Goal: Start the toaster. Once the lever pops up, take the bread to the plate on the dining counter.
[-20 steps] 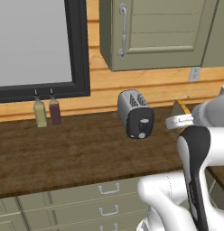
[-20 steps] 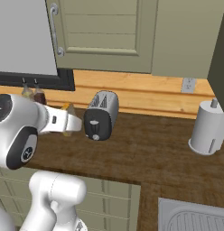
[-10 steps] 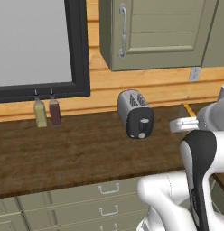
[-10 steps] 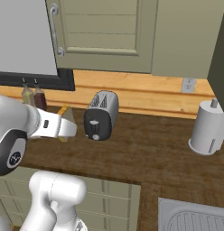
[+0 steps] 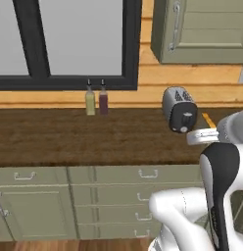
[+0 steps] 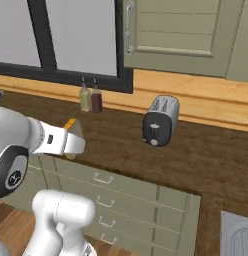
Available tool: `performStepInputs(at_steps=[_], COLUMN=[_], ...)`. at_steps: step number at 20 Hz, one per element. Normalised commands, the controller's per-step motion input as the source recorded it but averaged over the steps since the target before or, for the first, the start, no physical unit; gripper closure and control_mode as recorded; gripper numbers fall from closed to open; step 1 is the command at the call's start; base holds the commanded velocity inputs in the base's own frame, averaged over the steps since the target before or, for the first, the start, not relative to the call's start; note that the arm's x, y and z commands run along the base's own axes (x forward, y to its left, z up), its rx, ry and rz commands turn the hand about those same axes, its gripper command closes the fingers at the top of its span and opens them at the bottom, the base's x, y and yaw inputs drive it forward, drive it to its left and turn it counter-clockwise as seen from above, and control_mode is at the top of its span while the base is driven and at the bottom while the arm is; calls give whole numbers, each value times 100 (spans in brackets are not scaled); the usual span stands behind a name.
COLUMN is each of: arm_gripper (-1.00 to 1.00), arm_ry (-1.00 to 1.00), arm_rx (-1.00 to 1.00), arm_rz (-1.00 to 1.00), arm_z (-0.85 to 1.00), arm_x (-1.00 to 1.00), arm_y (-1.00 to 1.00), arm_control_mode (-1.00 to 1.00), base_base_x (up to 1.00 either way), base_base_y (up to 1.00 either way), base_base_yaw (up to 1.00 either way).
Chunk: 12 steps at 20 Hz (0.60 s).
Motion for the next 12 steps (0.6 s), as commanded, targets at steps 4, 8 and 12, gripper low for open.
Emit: performStepInputs(at_steps=[4, 8, 12], arm_gripper=[100, 100, 100], arm_ry=[0, 0, 0], arm_rx=[0, 0, 0], arm_rz=[0, 0, 0], arm_z=[0, 0, 0], arm_x=[0, 0, 0], arm_y=[0, 0, 0], arm_control_mode=[100, 100, 100], base_base_x=[-33, -33, -27], base_base_y=[84, 58, 32], base_base_yaw=[86, 97, 100])
